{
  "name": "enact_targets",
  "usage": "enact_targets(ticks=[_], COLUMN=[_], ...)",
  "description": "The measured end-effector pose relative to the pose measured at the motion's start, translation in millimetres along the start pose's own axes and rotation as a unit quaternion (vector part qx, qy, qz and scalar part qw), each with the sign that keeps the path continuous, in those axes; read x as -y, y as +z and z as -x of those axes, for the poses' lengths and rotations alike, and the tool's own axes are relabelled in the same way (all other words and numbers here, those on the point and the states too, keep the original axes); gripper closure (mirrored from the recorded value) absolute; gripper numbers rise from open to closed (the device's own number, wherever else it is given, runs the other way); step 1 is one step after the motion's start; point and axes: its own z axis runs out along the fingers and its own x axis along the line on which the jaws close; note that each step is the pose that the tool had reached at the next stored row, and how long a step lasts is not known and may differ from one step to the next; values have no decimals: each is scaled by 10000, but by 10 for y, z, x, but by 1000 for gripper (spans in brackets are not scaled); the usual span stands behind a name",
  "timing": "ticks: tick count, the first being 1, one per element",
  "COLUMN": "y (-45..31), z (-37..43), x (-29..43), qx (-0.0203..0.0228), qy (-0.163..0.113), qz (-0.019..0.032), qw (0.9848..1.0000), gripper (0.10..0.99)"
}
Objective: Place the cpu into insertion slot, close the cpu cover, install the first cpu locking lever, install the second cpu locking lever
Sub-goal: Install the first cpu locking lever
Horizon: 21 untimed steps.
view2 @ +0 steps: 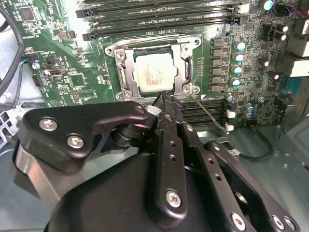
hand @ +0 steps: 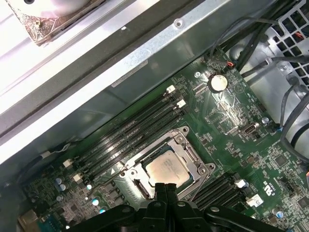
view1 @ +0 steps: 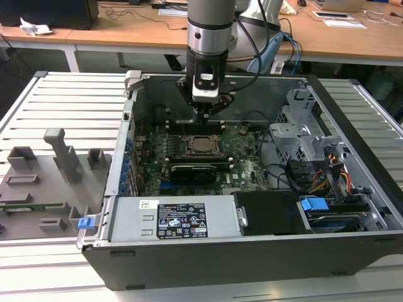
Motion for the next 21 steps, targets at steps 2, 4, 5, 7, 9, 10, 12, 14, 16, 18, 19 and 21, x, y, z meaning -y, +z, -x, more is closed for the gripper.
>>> enact_targets(ticks=[2, 4, 5, 7, 9, 10, 12, 14, 16, 18, 19, 21], y=[1, 3, 3, 5, 7, 8, 10, 13, 15, 16, 17, 18], z=[0, -1, -1, -2, -2, -2, -2, -2, -3, -3, -3, -3], x=[0, 0, 1, 1, 2, 2, 2, 2, 2, 2, 3, 2], qx=[-2, -4, -4, -7, -10, -12, -17, -23, -33, -44, -46, -53], qy=[-14, -39, -55, -134, -236, -278, -430, -611, -930, -1273, -1337, -1502], qz=[2, 4, 3, 3, 2, 2, 1, 0, -1, -4, -4, -4], qw=[10000, 10000, 10000, 9999, 9997, 9996, 9991, 9981, 9957, 9919, 9910, 9886], gripper=[980, 980, 980, 980, 980, 980, 980, 980, 980, 980, 980, 980])
